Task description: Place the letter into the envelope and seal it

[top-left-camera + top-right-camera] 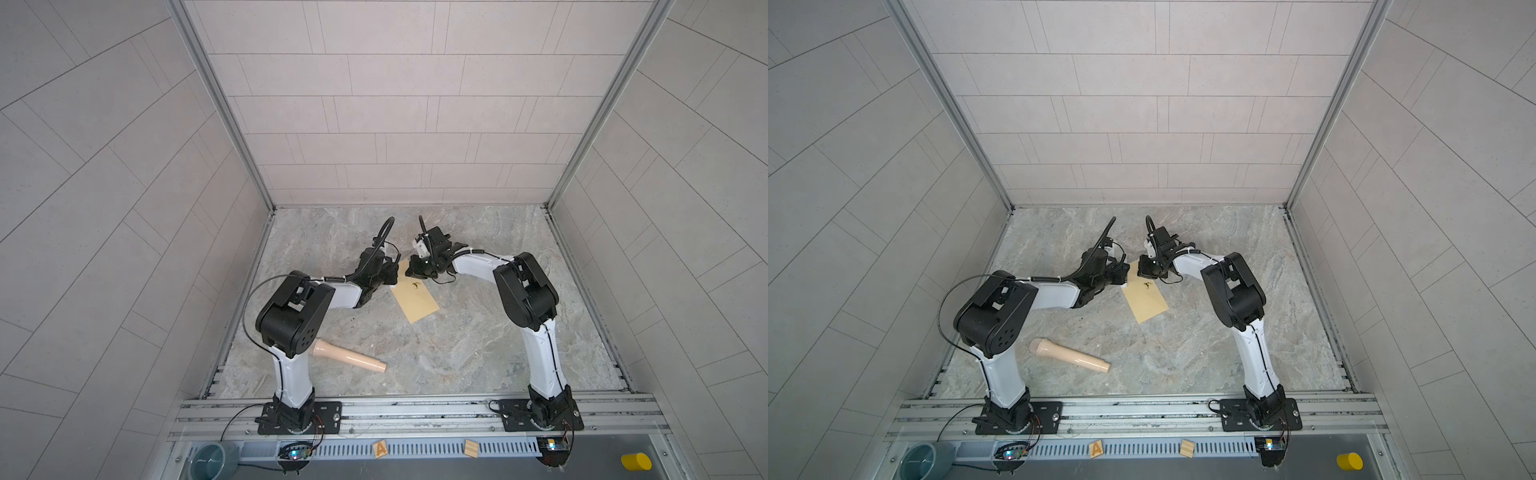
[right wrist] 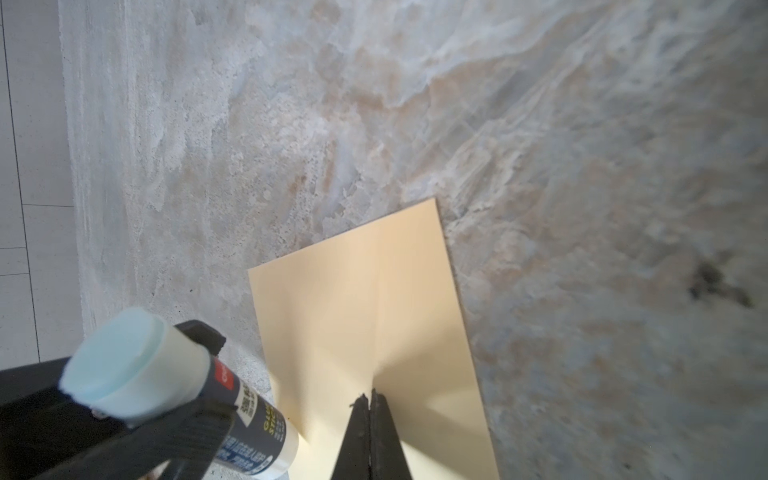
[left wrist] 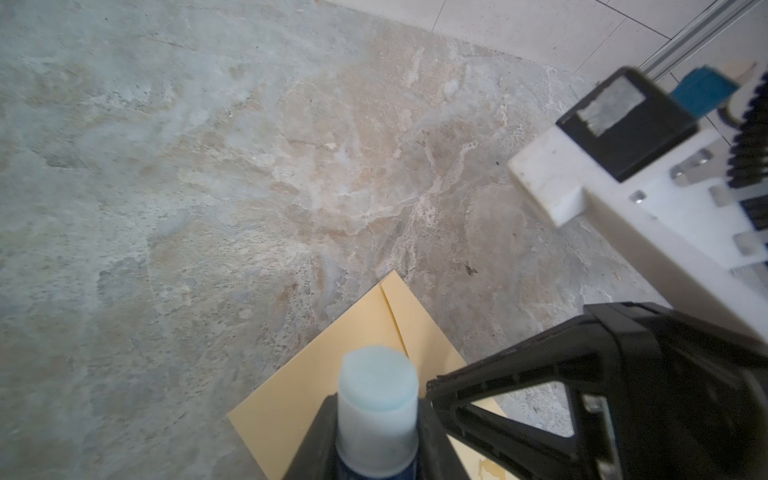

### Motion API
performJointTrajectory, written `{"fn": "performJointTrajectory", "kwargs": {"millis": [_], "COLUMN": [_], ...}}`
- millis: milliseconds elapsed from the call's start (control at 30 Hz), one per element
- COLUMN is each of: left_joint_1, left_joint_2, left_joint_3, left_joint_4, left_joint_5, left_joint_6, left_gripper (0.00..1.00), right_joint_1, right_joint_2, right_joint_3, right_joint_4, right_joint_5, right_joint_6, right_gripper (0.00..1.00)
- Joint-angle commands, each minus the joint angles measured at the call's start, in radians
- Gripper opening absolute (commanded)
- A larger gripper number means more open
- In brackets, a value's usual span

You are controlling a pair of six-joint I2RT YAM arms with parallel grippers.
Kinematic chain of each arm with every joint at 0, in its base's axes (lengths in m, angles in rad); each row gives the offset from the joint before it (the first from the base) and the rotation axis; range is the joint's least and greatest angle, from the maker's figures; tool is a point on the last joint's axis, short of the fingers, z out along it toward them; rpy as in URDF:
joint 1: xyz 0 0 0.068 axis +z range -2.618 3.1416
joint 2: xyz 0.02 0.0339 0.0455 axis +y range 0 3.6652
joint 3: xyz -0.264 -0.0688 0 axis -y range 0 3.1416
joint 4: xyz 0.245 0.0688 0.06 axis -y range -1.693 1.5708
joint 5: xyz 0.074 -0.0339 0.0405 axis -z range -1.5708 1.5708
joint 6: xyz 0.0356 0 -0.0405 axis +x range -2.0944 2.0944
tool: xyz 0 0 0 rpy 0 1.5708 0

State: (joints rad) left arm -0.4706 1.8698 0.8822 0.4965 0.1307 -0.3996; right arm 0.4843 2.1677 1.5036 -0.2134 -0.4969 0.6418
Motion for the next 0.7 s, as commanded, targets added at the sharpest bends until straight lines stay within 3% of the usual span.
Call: {"fn": "performJointTrajectory", "kwargs": {"millis": [0, 667], "left_joint_1": [0.007, 0.009], "left_joint_2": [0.027, 0.048], "left_joint_3": [0.018, 0.014], "left_joint_4": [0.004, 0.013], "left_joint_5": [0.003, 0.006], "left_joint_6": [0.003, -0.007], "left_gripper": [0.0, 0.0], "right_joint_1": [0.007, 0.007], "right_joint_2": [0.029, 0.039], "right_joint_3": [0.017, 0.019], "right_joint_4": [-0.032, -0.081], "right_joint_5": [0.035, 0.027], "right_joint_6": [-0.021, -0.051], "right_gripper": [0.0, 0.0]}}
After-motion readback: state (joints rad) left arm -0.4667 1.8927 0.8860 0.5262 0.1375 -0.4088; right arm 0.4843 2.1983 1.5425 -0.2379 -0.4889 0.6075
